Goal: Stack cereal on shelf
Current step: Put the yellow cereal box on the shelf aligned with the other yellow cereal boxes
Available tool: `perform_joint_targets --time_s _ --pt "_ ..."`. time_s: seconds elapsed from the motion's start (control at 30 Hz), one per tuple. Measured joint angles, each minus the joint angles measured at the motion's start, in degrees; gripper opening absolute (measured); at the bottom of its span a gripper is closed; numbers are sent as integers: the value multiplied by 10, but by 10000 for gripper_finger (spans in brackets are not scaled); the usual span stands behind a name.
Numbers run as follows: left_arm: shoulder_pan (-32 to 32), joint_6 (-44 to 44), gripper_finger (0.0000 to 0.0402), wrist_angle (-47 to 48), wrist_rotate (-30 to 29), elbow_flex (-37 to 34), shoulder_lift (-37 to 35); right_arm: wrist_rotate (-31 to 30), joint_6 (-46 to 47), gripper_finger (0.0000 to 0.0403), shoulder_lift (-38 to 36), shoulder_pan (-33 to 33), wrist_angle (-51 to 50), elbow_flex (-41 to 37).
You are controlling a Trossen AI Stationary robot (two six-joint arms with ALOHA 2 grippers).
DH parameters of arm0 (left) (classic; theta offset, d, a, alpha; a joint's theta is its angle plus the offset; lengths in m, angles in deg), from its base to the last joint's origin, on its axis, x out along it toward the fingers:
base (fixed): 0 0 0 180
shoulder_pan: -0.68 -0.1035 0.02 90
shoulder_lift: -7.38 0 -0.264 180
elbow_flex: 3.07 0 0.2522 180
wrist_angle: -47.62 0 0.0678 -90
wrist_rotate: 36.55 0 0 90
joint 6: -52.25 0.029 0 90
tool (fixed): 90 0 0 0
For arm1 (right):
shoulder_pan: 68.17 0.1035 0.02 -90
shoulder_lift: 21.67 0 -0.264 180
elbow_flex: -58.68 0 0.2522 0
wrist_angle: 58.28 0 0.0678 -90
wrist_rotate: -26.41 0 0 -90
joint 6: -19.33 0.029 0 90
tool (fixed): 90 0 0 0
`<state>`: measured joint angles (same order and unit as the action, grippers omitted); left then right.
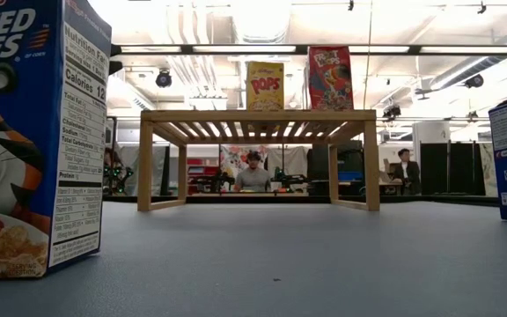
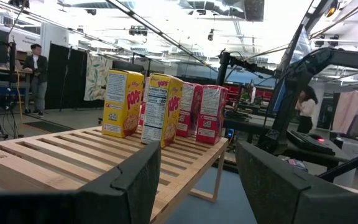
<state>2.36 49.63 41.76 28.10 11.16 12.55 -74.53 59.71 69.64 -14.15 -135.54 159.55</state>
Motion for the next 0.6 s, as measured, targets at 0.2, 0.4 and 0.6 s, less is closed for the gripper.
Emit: perform_joint_targets --time_s 0.2,0.4,0.6 --pt "0 0 193 0 0 0 0 -42 -8 145 -1 -28 -7 34" --pt "0 0 193 0 0 0 0 -43 -5 151 -1 -43 -13 37" --pt "0 0 193 0 0 0 0 -41 -4 153 -1 -45 -34 37"
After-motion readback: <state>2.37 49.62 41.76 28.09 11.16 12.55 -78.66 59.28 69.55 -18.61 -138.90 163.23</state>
